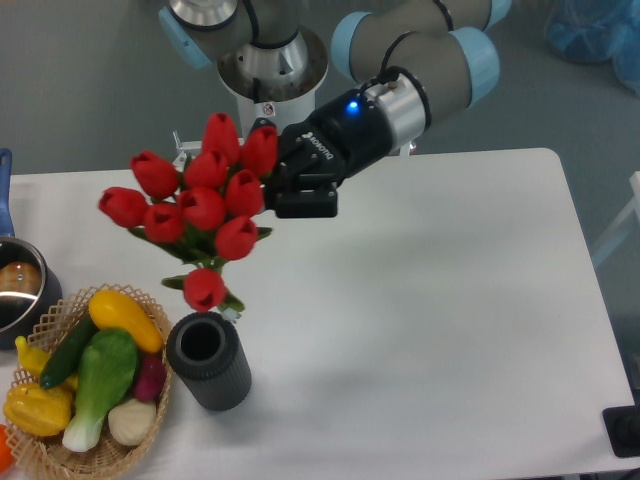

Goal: Insert the flowers into the vase
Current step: 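Carry the tulips over the black vase, stems pointing down, then lower the tulip stems into the black vase opening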

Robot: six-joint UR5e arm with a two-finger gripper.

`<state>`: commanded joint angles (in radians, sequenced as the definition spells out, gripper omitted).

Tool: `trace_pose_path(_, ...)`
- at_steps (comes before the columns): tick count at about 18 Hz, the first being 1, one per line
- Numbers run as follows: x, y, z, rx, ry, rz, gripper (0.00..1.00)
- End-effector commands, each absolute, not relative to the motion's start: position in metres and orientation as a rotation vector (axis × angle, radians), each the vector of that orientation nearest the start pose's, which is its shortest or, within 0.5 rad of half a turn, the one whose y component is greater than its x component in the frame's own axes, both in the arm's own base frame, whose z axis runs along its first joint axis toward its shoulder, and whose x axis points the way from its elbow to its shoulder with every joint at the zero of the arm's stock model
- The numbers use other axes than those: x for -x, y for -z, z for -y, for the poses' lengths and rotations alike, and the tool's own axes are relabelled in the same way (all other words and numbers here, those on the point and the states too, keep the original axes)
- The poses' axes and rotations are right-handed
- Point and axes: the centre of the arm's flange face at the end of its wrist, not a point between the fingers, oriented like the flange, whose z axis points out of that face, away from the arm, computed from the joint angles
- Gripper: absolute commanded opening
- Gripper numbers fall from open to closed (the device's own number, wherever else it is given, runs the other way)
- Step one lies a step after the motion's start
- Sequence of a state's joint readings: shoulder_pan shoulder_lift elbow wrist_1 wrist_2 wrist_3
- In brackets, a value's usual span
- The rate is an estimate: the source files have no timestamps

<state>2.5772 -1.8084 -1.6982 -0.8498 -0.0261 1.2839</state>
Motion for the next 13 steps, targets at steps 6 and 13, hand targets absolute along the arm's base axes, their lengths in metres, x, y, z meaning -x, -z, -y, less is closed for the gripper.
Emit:
trace_pose_path(6, 0.341, -0.467, -0.522, 1.476, 0.441, -0.52, 0.0)
trace_pose_path(13, 0.341, -0.443, -0.522, 1.484, 0.466, -0.495, 0.0)
